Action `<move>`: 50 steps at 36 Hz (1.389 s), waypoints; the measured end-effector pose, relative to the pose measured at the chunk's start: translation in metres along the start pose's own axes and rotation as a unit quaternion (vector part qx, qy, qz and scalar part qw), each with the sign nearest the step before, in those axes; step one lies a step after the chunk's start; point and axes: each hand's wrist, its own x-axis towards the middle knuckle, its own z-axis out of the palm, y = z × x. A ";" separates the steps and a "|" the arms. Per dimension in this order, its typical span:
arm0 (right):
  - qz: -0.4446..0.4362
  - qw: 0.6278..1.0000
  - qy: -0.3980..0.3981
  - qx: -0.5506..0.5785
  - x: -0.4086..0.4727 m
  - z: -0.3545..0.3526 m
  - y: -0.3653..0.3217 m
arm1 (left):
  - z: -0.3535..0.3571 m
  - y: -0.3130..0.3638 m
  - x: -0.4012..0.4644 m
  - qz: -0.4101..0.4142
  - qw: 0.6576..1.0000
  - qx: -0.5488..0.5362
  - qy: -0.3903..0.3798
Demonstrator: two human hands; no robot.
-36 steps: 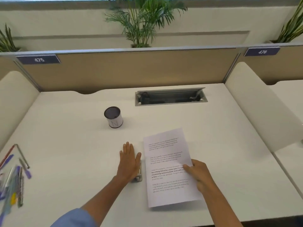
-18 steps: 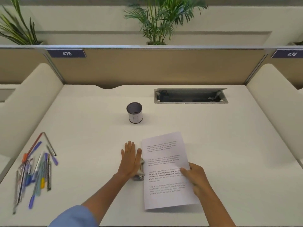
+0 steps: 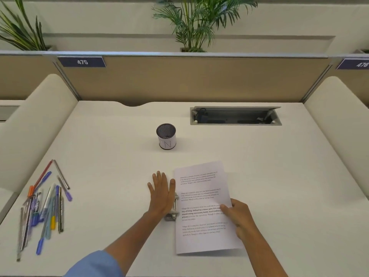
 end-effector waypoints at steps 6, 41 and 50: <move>0.004 1.000 -0.007 0.001 0.006 0.001 0.003 | 0.005 0.001 0.001 -0.012 1.000 0.017 0.007; 0.023 0.999 -0.038 -0.019 0.021 0.007 0.004 | 0.017 -0.011 0.003 -0.016 0.988 0.151 0.041; 0.052 0.997 -0.041 -0.041 0.026 0.008 -0.002 | 0.022 -0.020 0.004 -0.005 0.984 0.159 0.078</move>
